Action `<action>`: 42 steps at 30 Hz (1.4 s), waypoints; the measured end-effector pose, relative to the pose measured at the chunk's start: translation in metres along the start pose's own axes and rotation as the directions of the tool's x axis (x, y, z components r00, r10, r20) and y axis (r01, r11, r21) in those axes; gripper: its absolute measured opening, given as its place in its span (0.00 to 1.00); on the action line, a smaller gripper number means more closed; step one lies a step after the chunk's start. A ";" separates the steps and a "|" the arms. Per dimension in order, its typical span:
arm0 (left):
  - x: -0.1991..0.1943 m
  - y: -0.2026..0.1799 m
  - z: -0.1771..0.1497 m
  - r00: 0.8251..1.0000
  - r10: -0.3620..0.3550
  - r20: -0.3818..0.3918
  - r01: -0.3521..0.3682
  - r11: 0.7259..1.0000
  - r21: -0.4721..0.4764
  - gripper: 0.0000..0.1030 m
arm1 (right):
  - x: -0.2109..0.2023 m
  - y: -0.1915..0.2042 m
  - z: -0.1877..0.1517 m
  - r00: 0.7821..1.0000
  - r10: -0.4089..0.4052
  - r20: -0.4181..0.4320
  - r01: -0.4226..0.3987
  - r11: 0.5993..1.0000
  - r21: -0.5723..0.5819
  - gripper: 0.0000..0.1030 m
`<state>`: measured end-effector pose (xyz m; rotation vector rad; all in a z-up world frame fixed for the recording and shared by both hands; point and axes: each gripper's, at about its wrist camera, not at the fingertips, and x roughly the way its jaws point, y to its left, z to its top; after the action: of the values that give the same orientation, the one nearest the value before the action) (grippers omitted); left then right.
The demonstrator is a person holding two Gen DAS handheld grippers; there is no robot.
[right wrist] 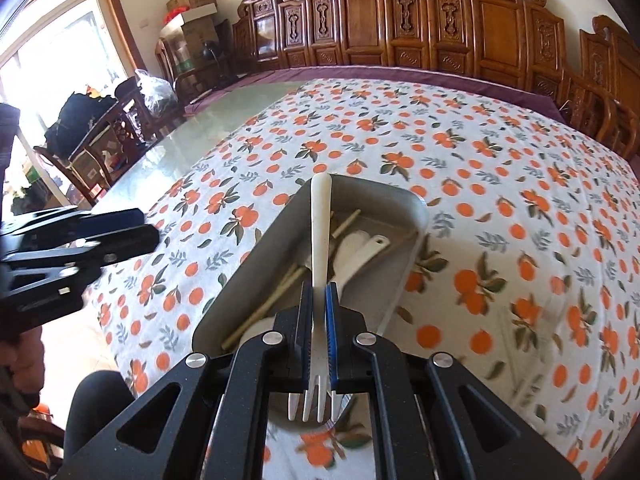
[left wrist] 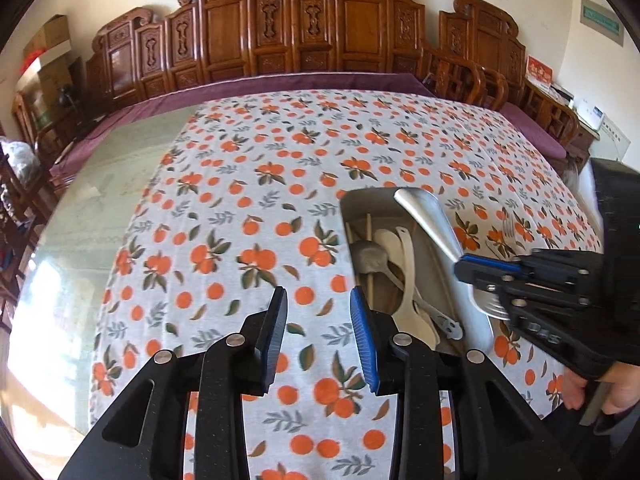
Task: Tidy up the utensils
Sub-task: 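Lower the spoon and fork into the tray and open both grippers, then grasp a metal fork with the right gripper and lift it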
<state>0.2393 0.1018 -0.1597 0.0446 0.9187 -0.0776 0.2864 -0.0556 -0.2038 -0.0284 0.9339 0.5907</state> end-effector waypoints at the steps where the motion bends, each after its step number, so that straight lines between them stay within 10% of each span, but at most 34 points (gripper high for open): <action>1: -0.003 0.004 0.000 1.000 0.002 0.003 -0.002 1.000 -0.008 0.30 | 0.005 0.001 0.001 1.000 -0.001 -0.006 0.001 1.000 0.001 0.07; 22: 0.001 0.003 -0.005 1.000 -0.012 -0.010 0.012 1.000 -0.004 0.31 | 0.009 -0.013 -0.005 1.000 -0.003 0.009 0.003 1.000 0.010 0.08; 42: 0.005 -0.080 -0.009 0.993 -0.115 -0.001 0.115 0.991 0.071 0.58 | -0.026 -0.157 -0.066 0.977 -0.206 -0.049 0.211 0.964 0.159 0.21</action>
<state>0.2285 0.0229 -0.1696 0.0575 0.9147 -0.2171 0.3022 -0.2174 -0.2592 0.0112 0.9939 0.3177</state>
